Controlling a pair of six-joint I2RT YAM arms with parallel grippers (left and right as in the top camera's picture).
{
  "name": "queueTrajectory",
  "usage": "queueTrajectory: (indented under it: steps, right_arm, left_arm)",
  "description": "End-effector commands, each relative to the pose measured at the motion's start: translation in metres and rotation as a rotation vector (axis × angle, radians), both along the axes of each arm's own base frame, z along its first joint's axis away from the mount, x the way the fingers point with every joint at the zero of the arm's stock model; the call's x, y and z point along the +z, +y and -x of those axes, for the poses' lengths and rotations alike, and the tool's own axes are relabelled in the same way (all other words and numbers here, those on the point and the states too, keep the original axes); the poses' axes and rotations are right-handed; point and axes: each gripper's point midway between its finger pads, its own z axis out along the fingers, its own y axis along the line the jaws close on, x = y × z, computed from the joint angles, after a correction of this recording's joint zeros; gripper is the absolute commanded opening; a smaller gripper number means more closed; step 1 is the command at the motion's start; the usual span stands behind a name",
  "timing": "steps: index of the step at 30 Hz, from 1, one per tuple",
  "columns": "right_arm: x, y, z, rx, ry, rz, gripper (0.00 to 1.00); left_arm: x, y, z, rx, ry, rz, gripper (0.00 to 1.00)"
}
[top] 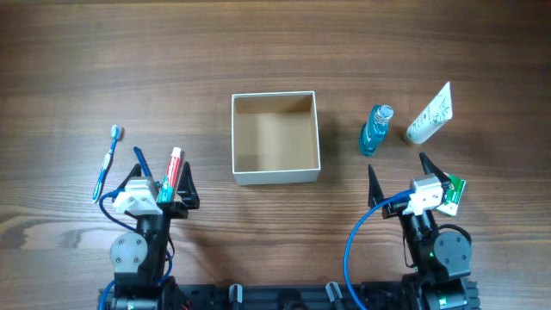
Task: Pack container
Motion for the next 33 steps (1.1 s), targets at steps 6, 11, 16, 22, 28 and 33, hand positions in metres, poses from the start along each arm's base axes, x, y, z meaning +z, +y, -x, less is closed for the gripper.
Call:
queueTrajectory:
  steps: [6, 11, 16, 22, 28, 33]
  right_arm:
    - [0.0015, 0.0023, 0.0008, 0.016, -0.009, 0.006, 1.0]
    - [0.0015, 0.0023, 0.0008, 0.016, -0.009, 0.006, 1.0]
    - [0.0016, 0.0023, 0.0007, 0.016, -0.009, 0.006, 1.0]
    - [0.0016, 0.0023, 0.0007, 0.016, -0.009, 0.006, 1.0]
    - [0.0018, 0.0035, 0.001, 0.023, -0.01, 0.005, 1.0]
    - [0.0019, 0.0035, 0.0011, 0.022, 0.032, -0.185, 1.0]
  left_arm:
    - [-0.0023, -0.0017, 0.0, -0.008, 0.0, 0.003, 1.0]
    - [-0.0023, -0.0016, 0.0, -0.007, 0.0, 0.003, 1.0]
    - [-0.0023, -0.0017, 0.0, -0.008, 0.0, 0.003, 1.0]
    - [-0.0023, -0.0017, 0.0, -0.008, 0.0, 0.003, 1.0]
    - [-0.0023, -0.0017, 0.0, -0.008, 0.0, 0.003, 1.0]
    - [0.0069, -0.0038, -0.0005, -0.019, -0.036, 0.024, 1.0]
